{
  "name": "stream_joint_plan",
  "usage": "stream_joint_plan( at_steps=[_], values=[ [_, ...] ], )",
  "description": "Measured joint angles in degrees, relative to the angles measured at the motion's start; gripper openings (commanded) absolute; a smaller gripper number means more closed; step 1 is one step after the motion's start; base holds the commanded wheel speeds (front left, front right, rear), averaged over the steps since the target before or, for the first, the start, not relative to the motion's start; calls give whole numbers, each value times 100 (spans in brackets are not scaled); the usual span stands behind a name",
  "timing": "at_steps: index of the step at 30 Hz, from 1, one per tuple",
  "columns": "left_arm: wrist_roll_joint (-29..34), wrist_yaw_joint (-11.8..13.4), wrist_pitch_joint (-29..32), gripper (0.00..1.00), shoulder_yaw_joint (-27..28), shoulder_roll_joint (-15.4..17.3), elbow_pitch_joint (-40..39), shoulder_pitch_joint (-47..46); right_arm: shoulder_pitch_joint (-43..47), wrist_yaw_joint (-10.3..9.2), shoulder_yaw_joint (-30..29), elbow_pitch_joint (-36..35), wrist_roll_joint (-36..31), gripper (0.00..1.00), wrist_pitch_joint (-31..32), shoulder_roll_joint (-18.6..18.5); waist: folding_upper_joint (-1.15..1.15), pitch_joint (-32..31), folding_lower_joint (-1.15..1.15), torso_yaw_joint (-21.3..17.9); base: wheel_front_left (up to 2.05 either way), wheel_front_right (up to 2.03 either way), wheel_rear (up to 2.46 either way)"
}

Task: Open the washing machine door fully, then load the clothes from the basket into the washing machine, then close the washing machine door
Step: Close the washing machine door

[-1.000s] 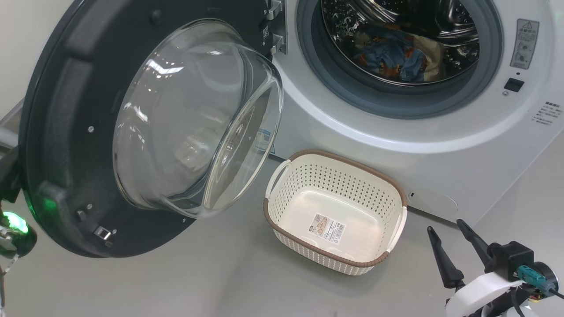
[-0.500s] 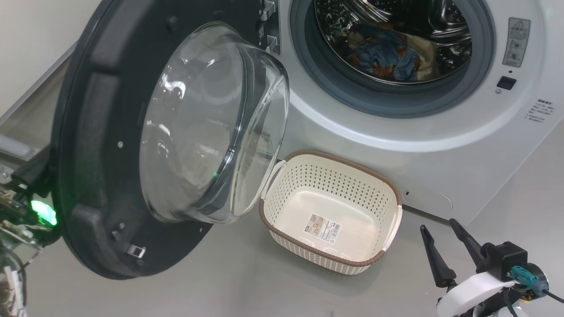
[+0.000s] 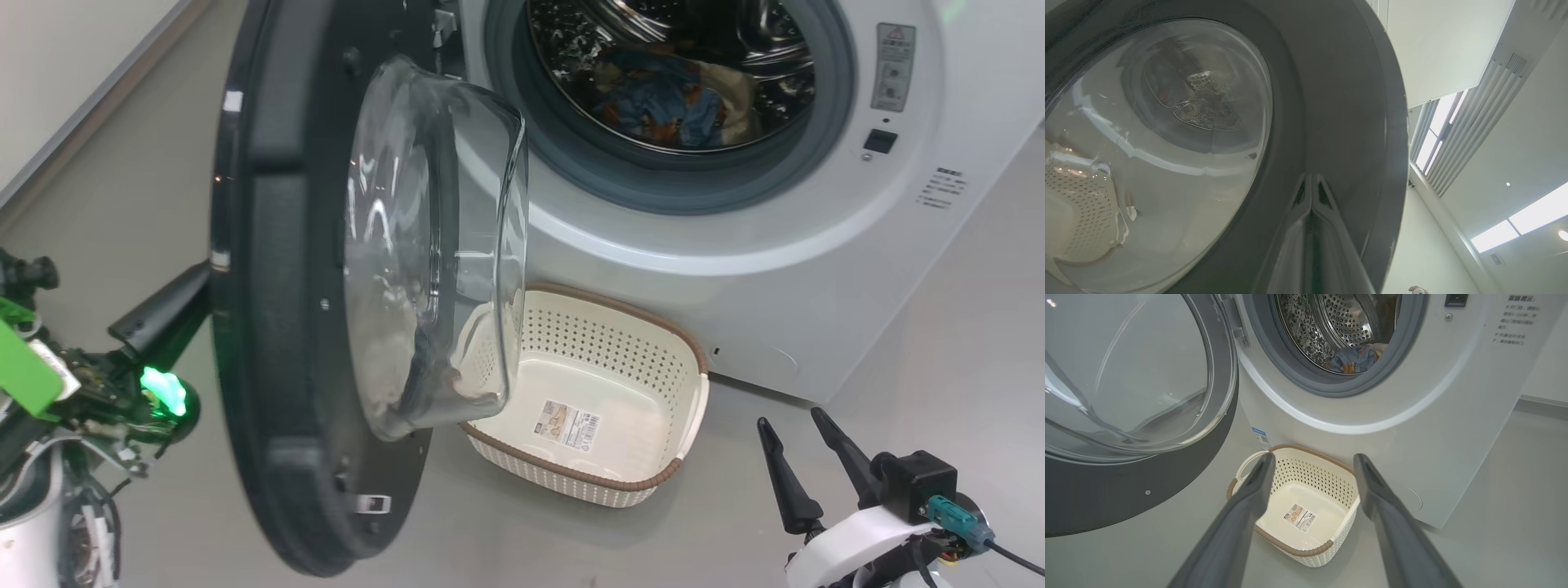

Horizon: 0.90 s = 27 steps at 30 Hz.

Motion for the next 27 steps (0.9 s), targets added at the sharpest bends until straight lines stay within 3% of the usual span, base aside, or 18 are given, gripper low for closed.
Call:
stream_joint_plan(
  at_steps=[16,27],
  values=[
    [91,0,-397,0,-349,-684,-564,272,-3,-1,-27,9,-1,100,0,77,0,-57,0,-822,0,0,0],
    [476,0,-1174,0,-584,-709,-581,205,-3,0,-46,5,-27,100,0,13,0,-41,0,-1420,0,0,0]
  ],
)
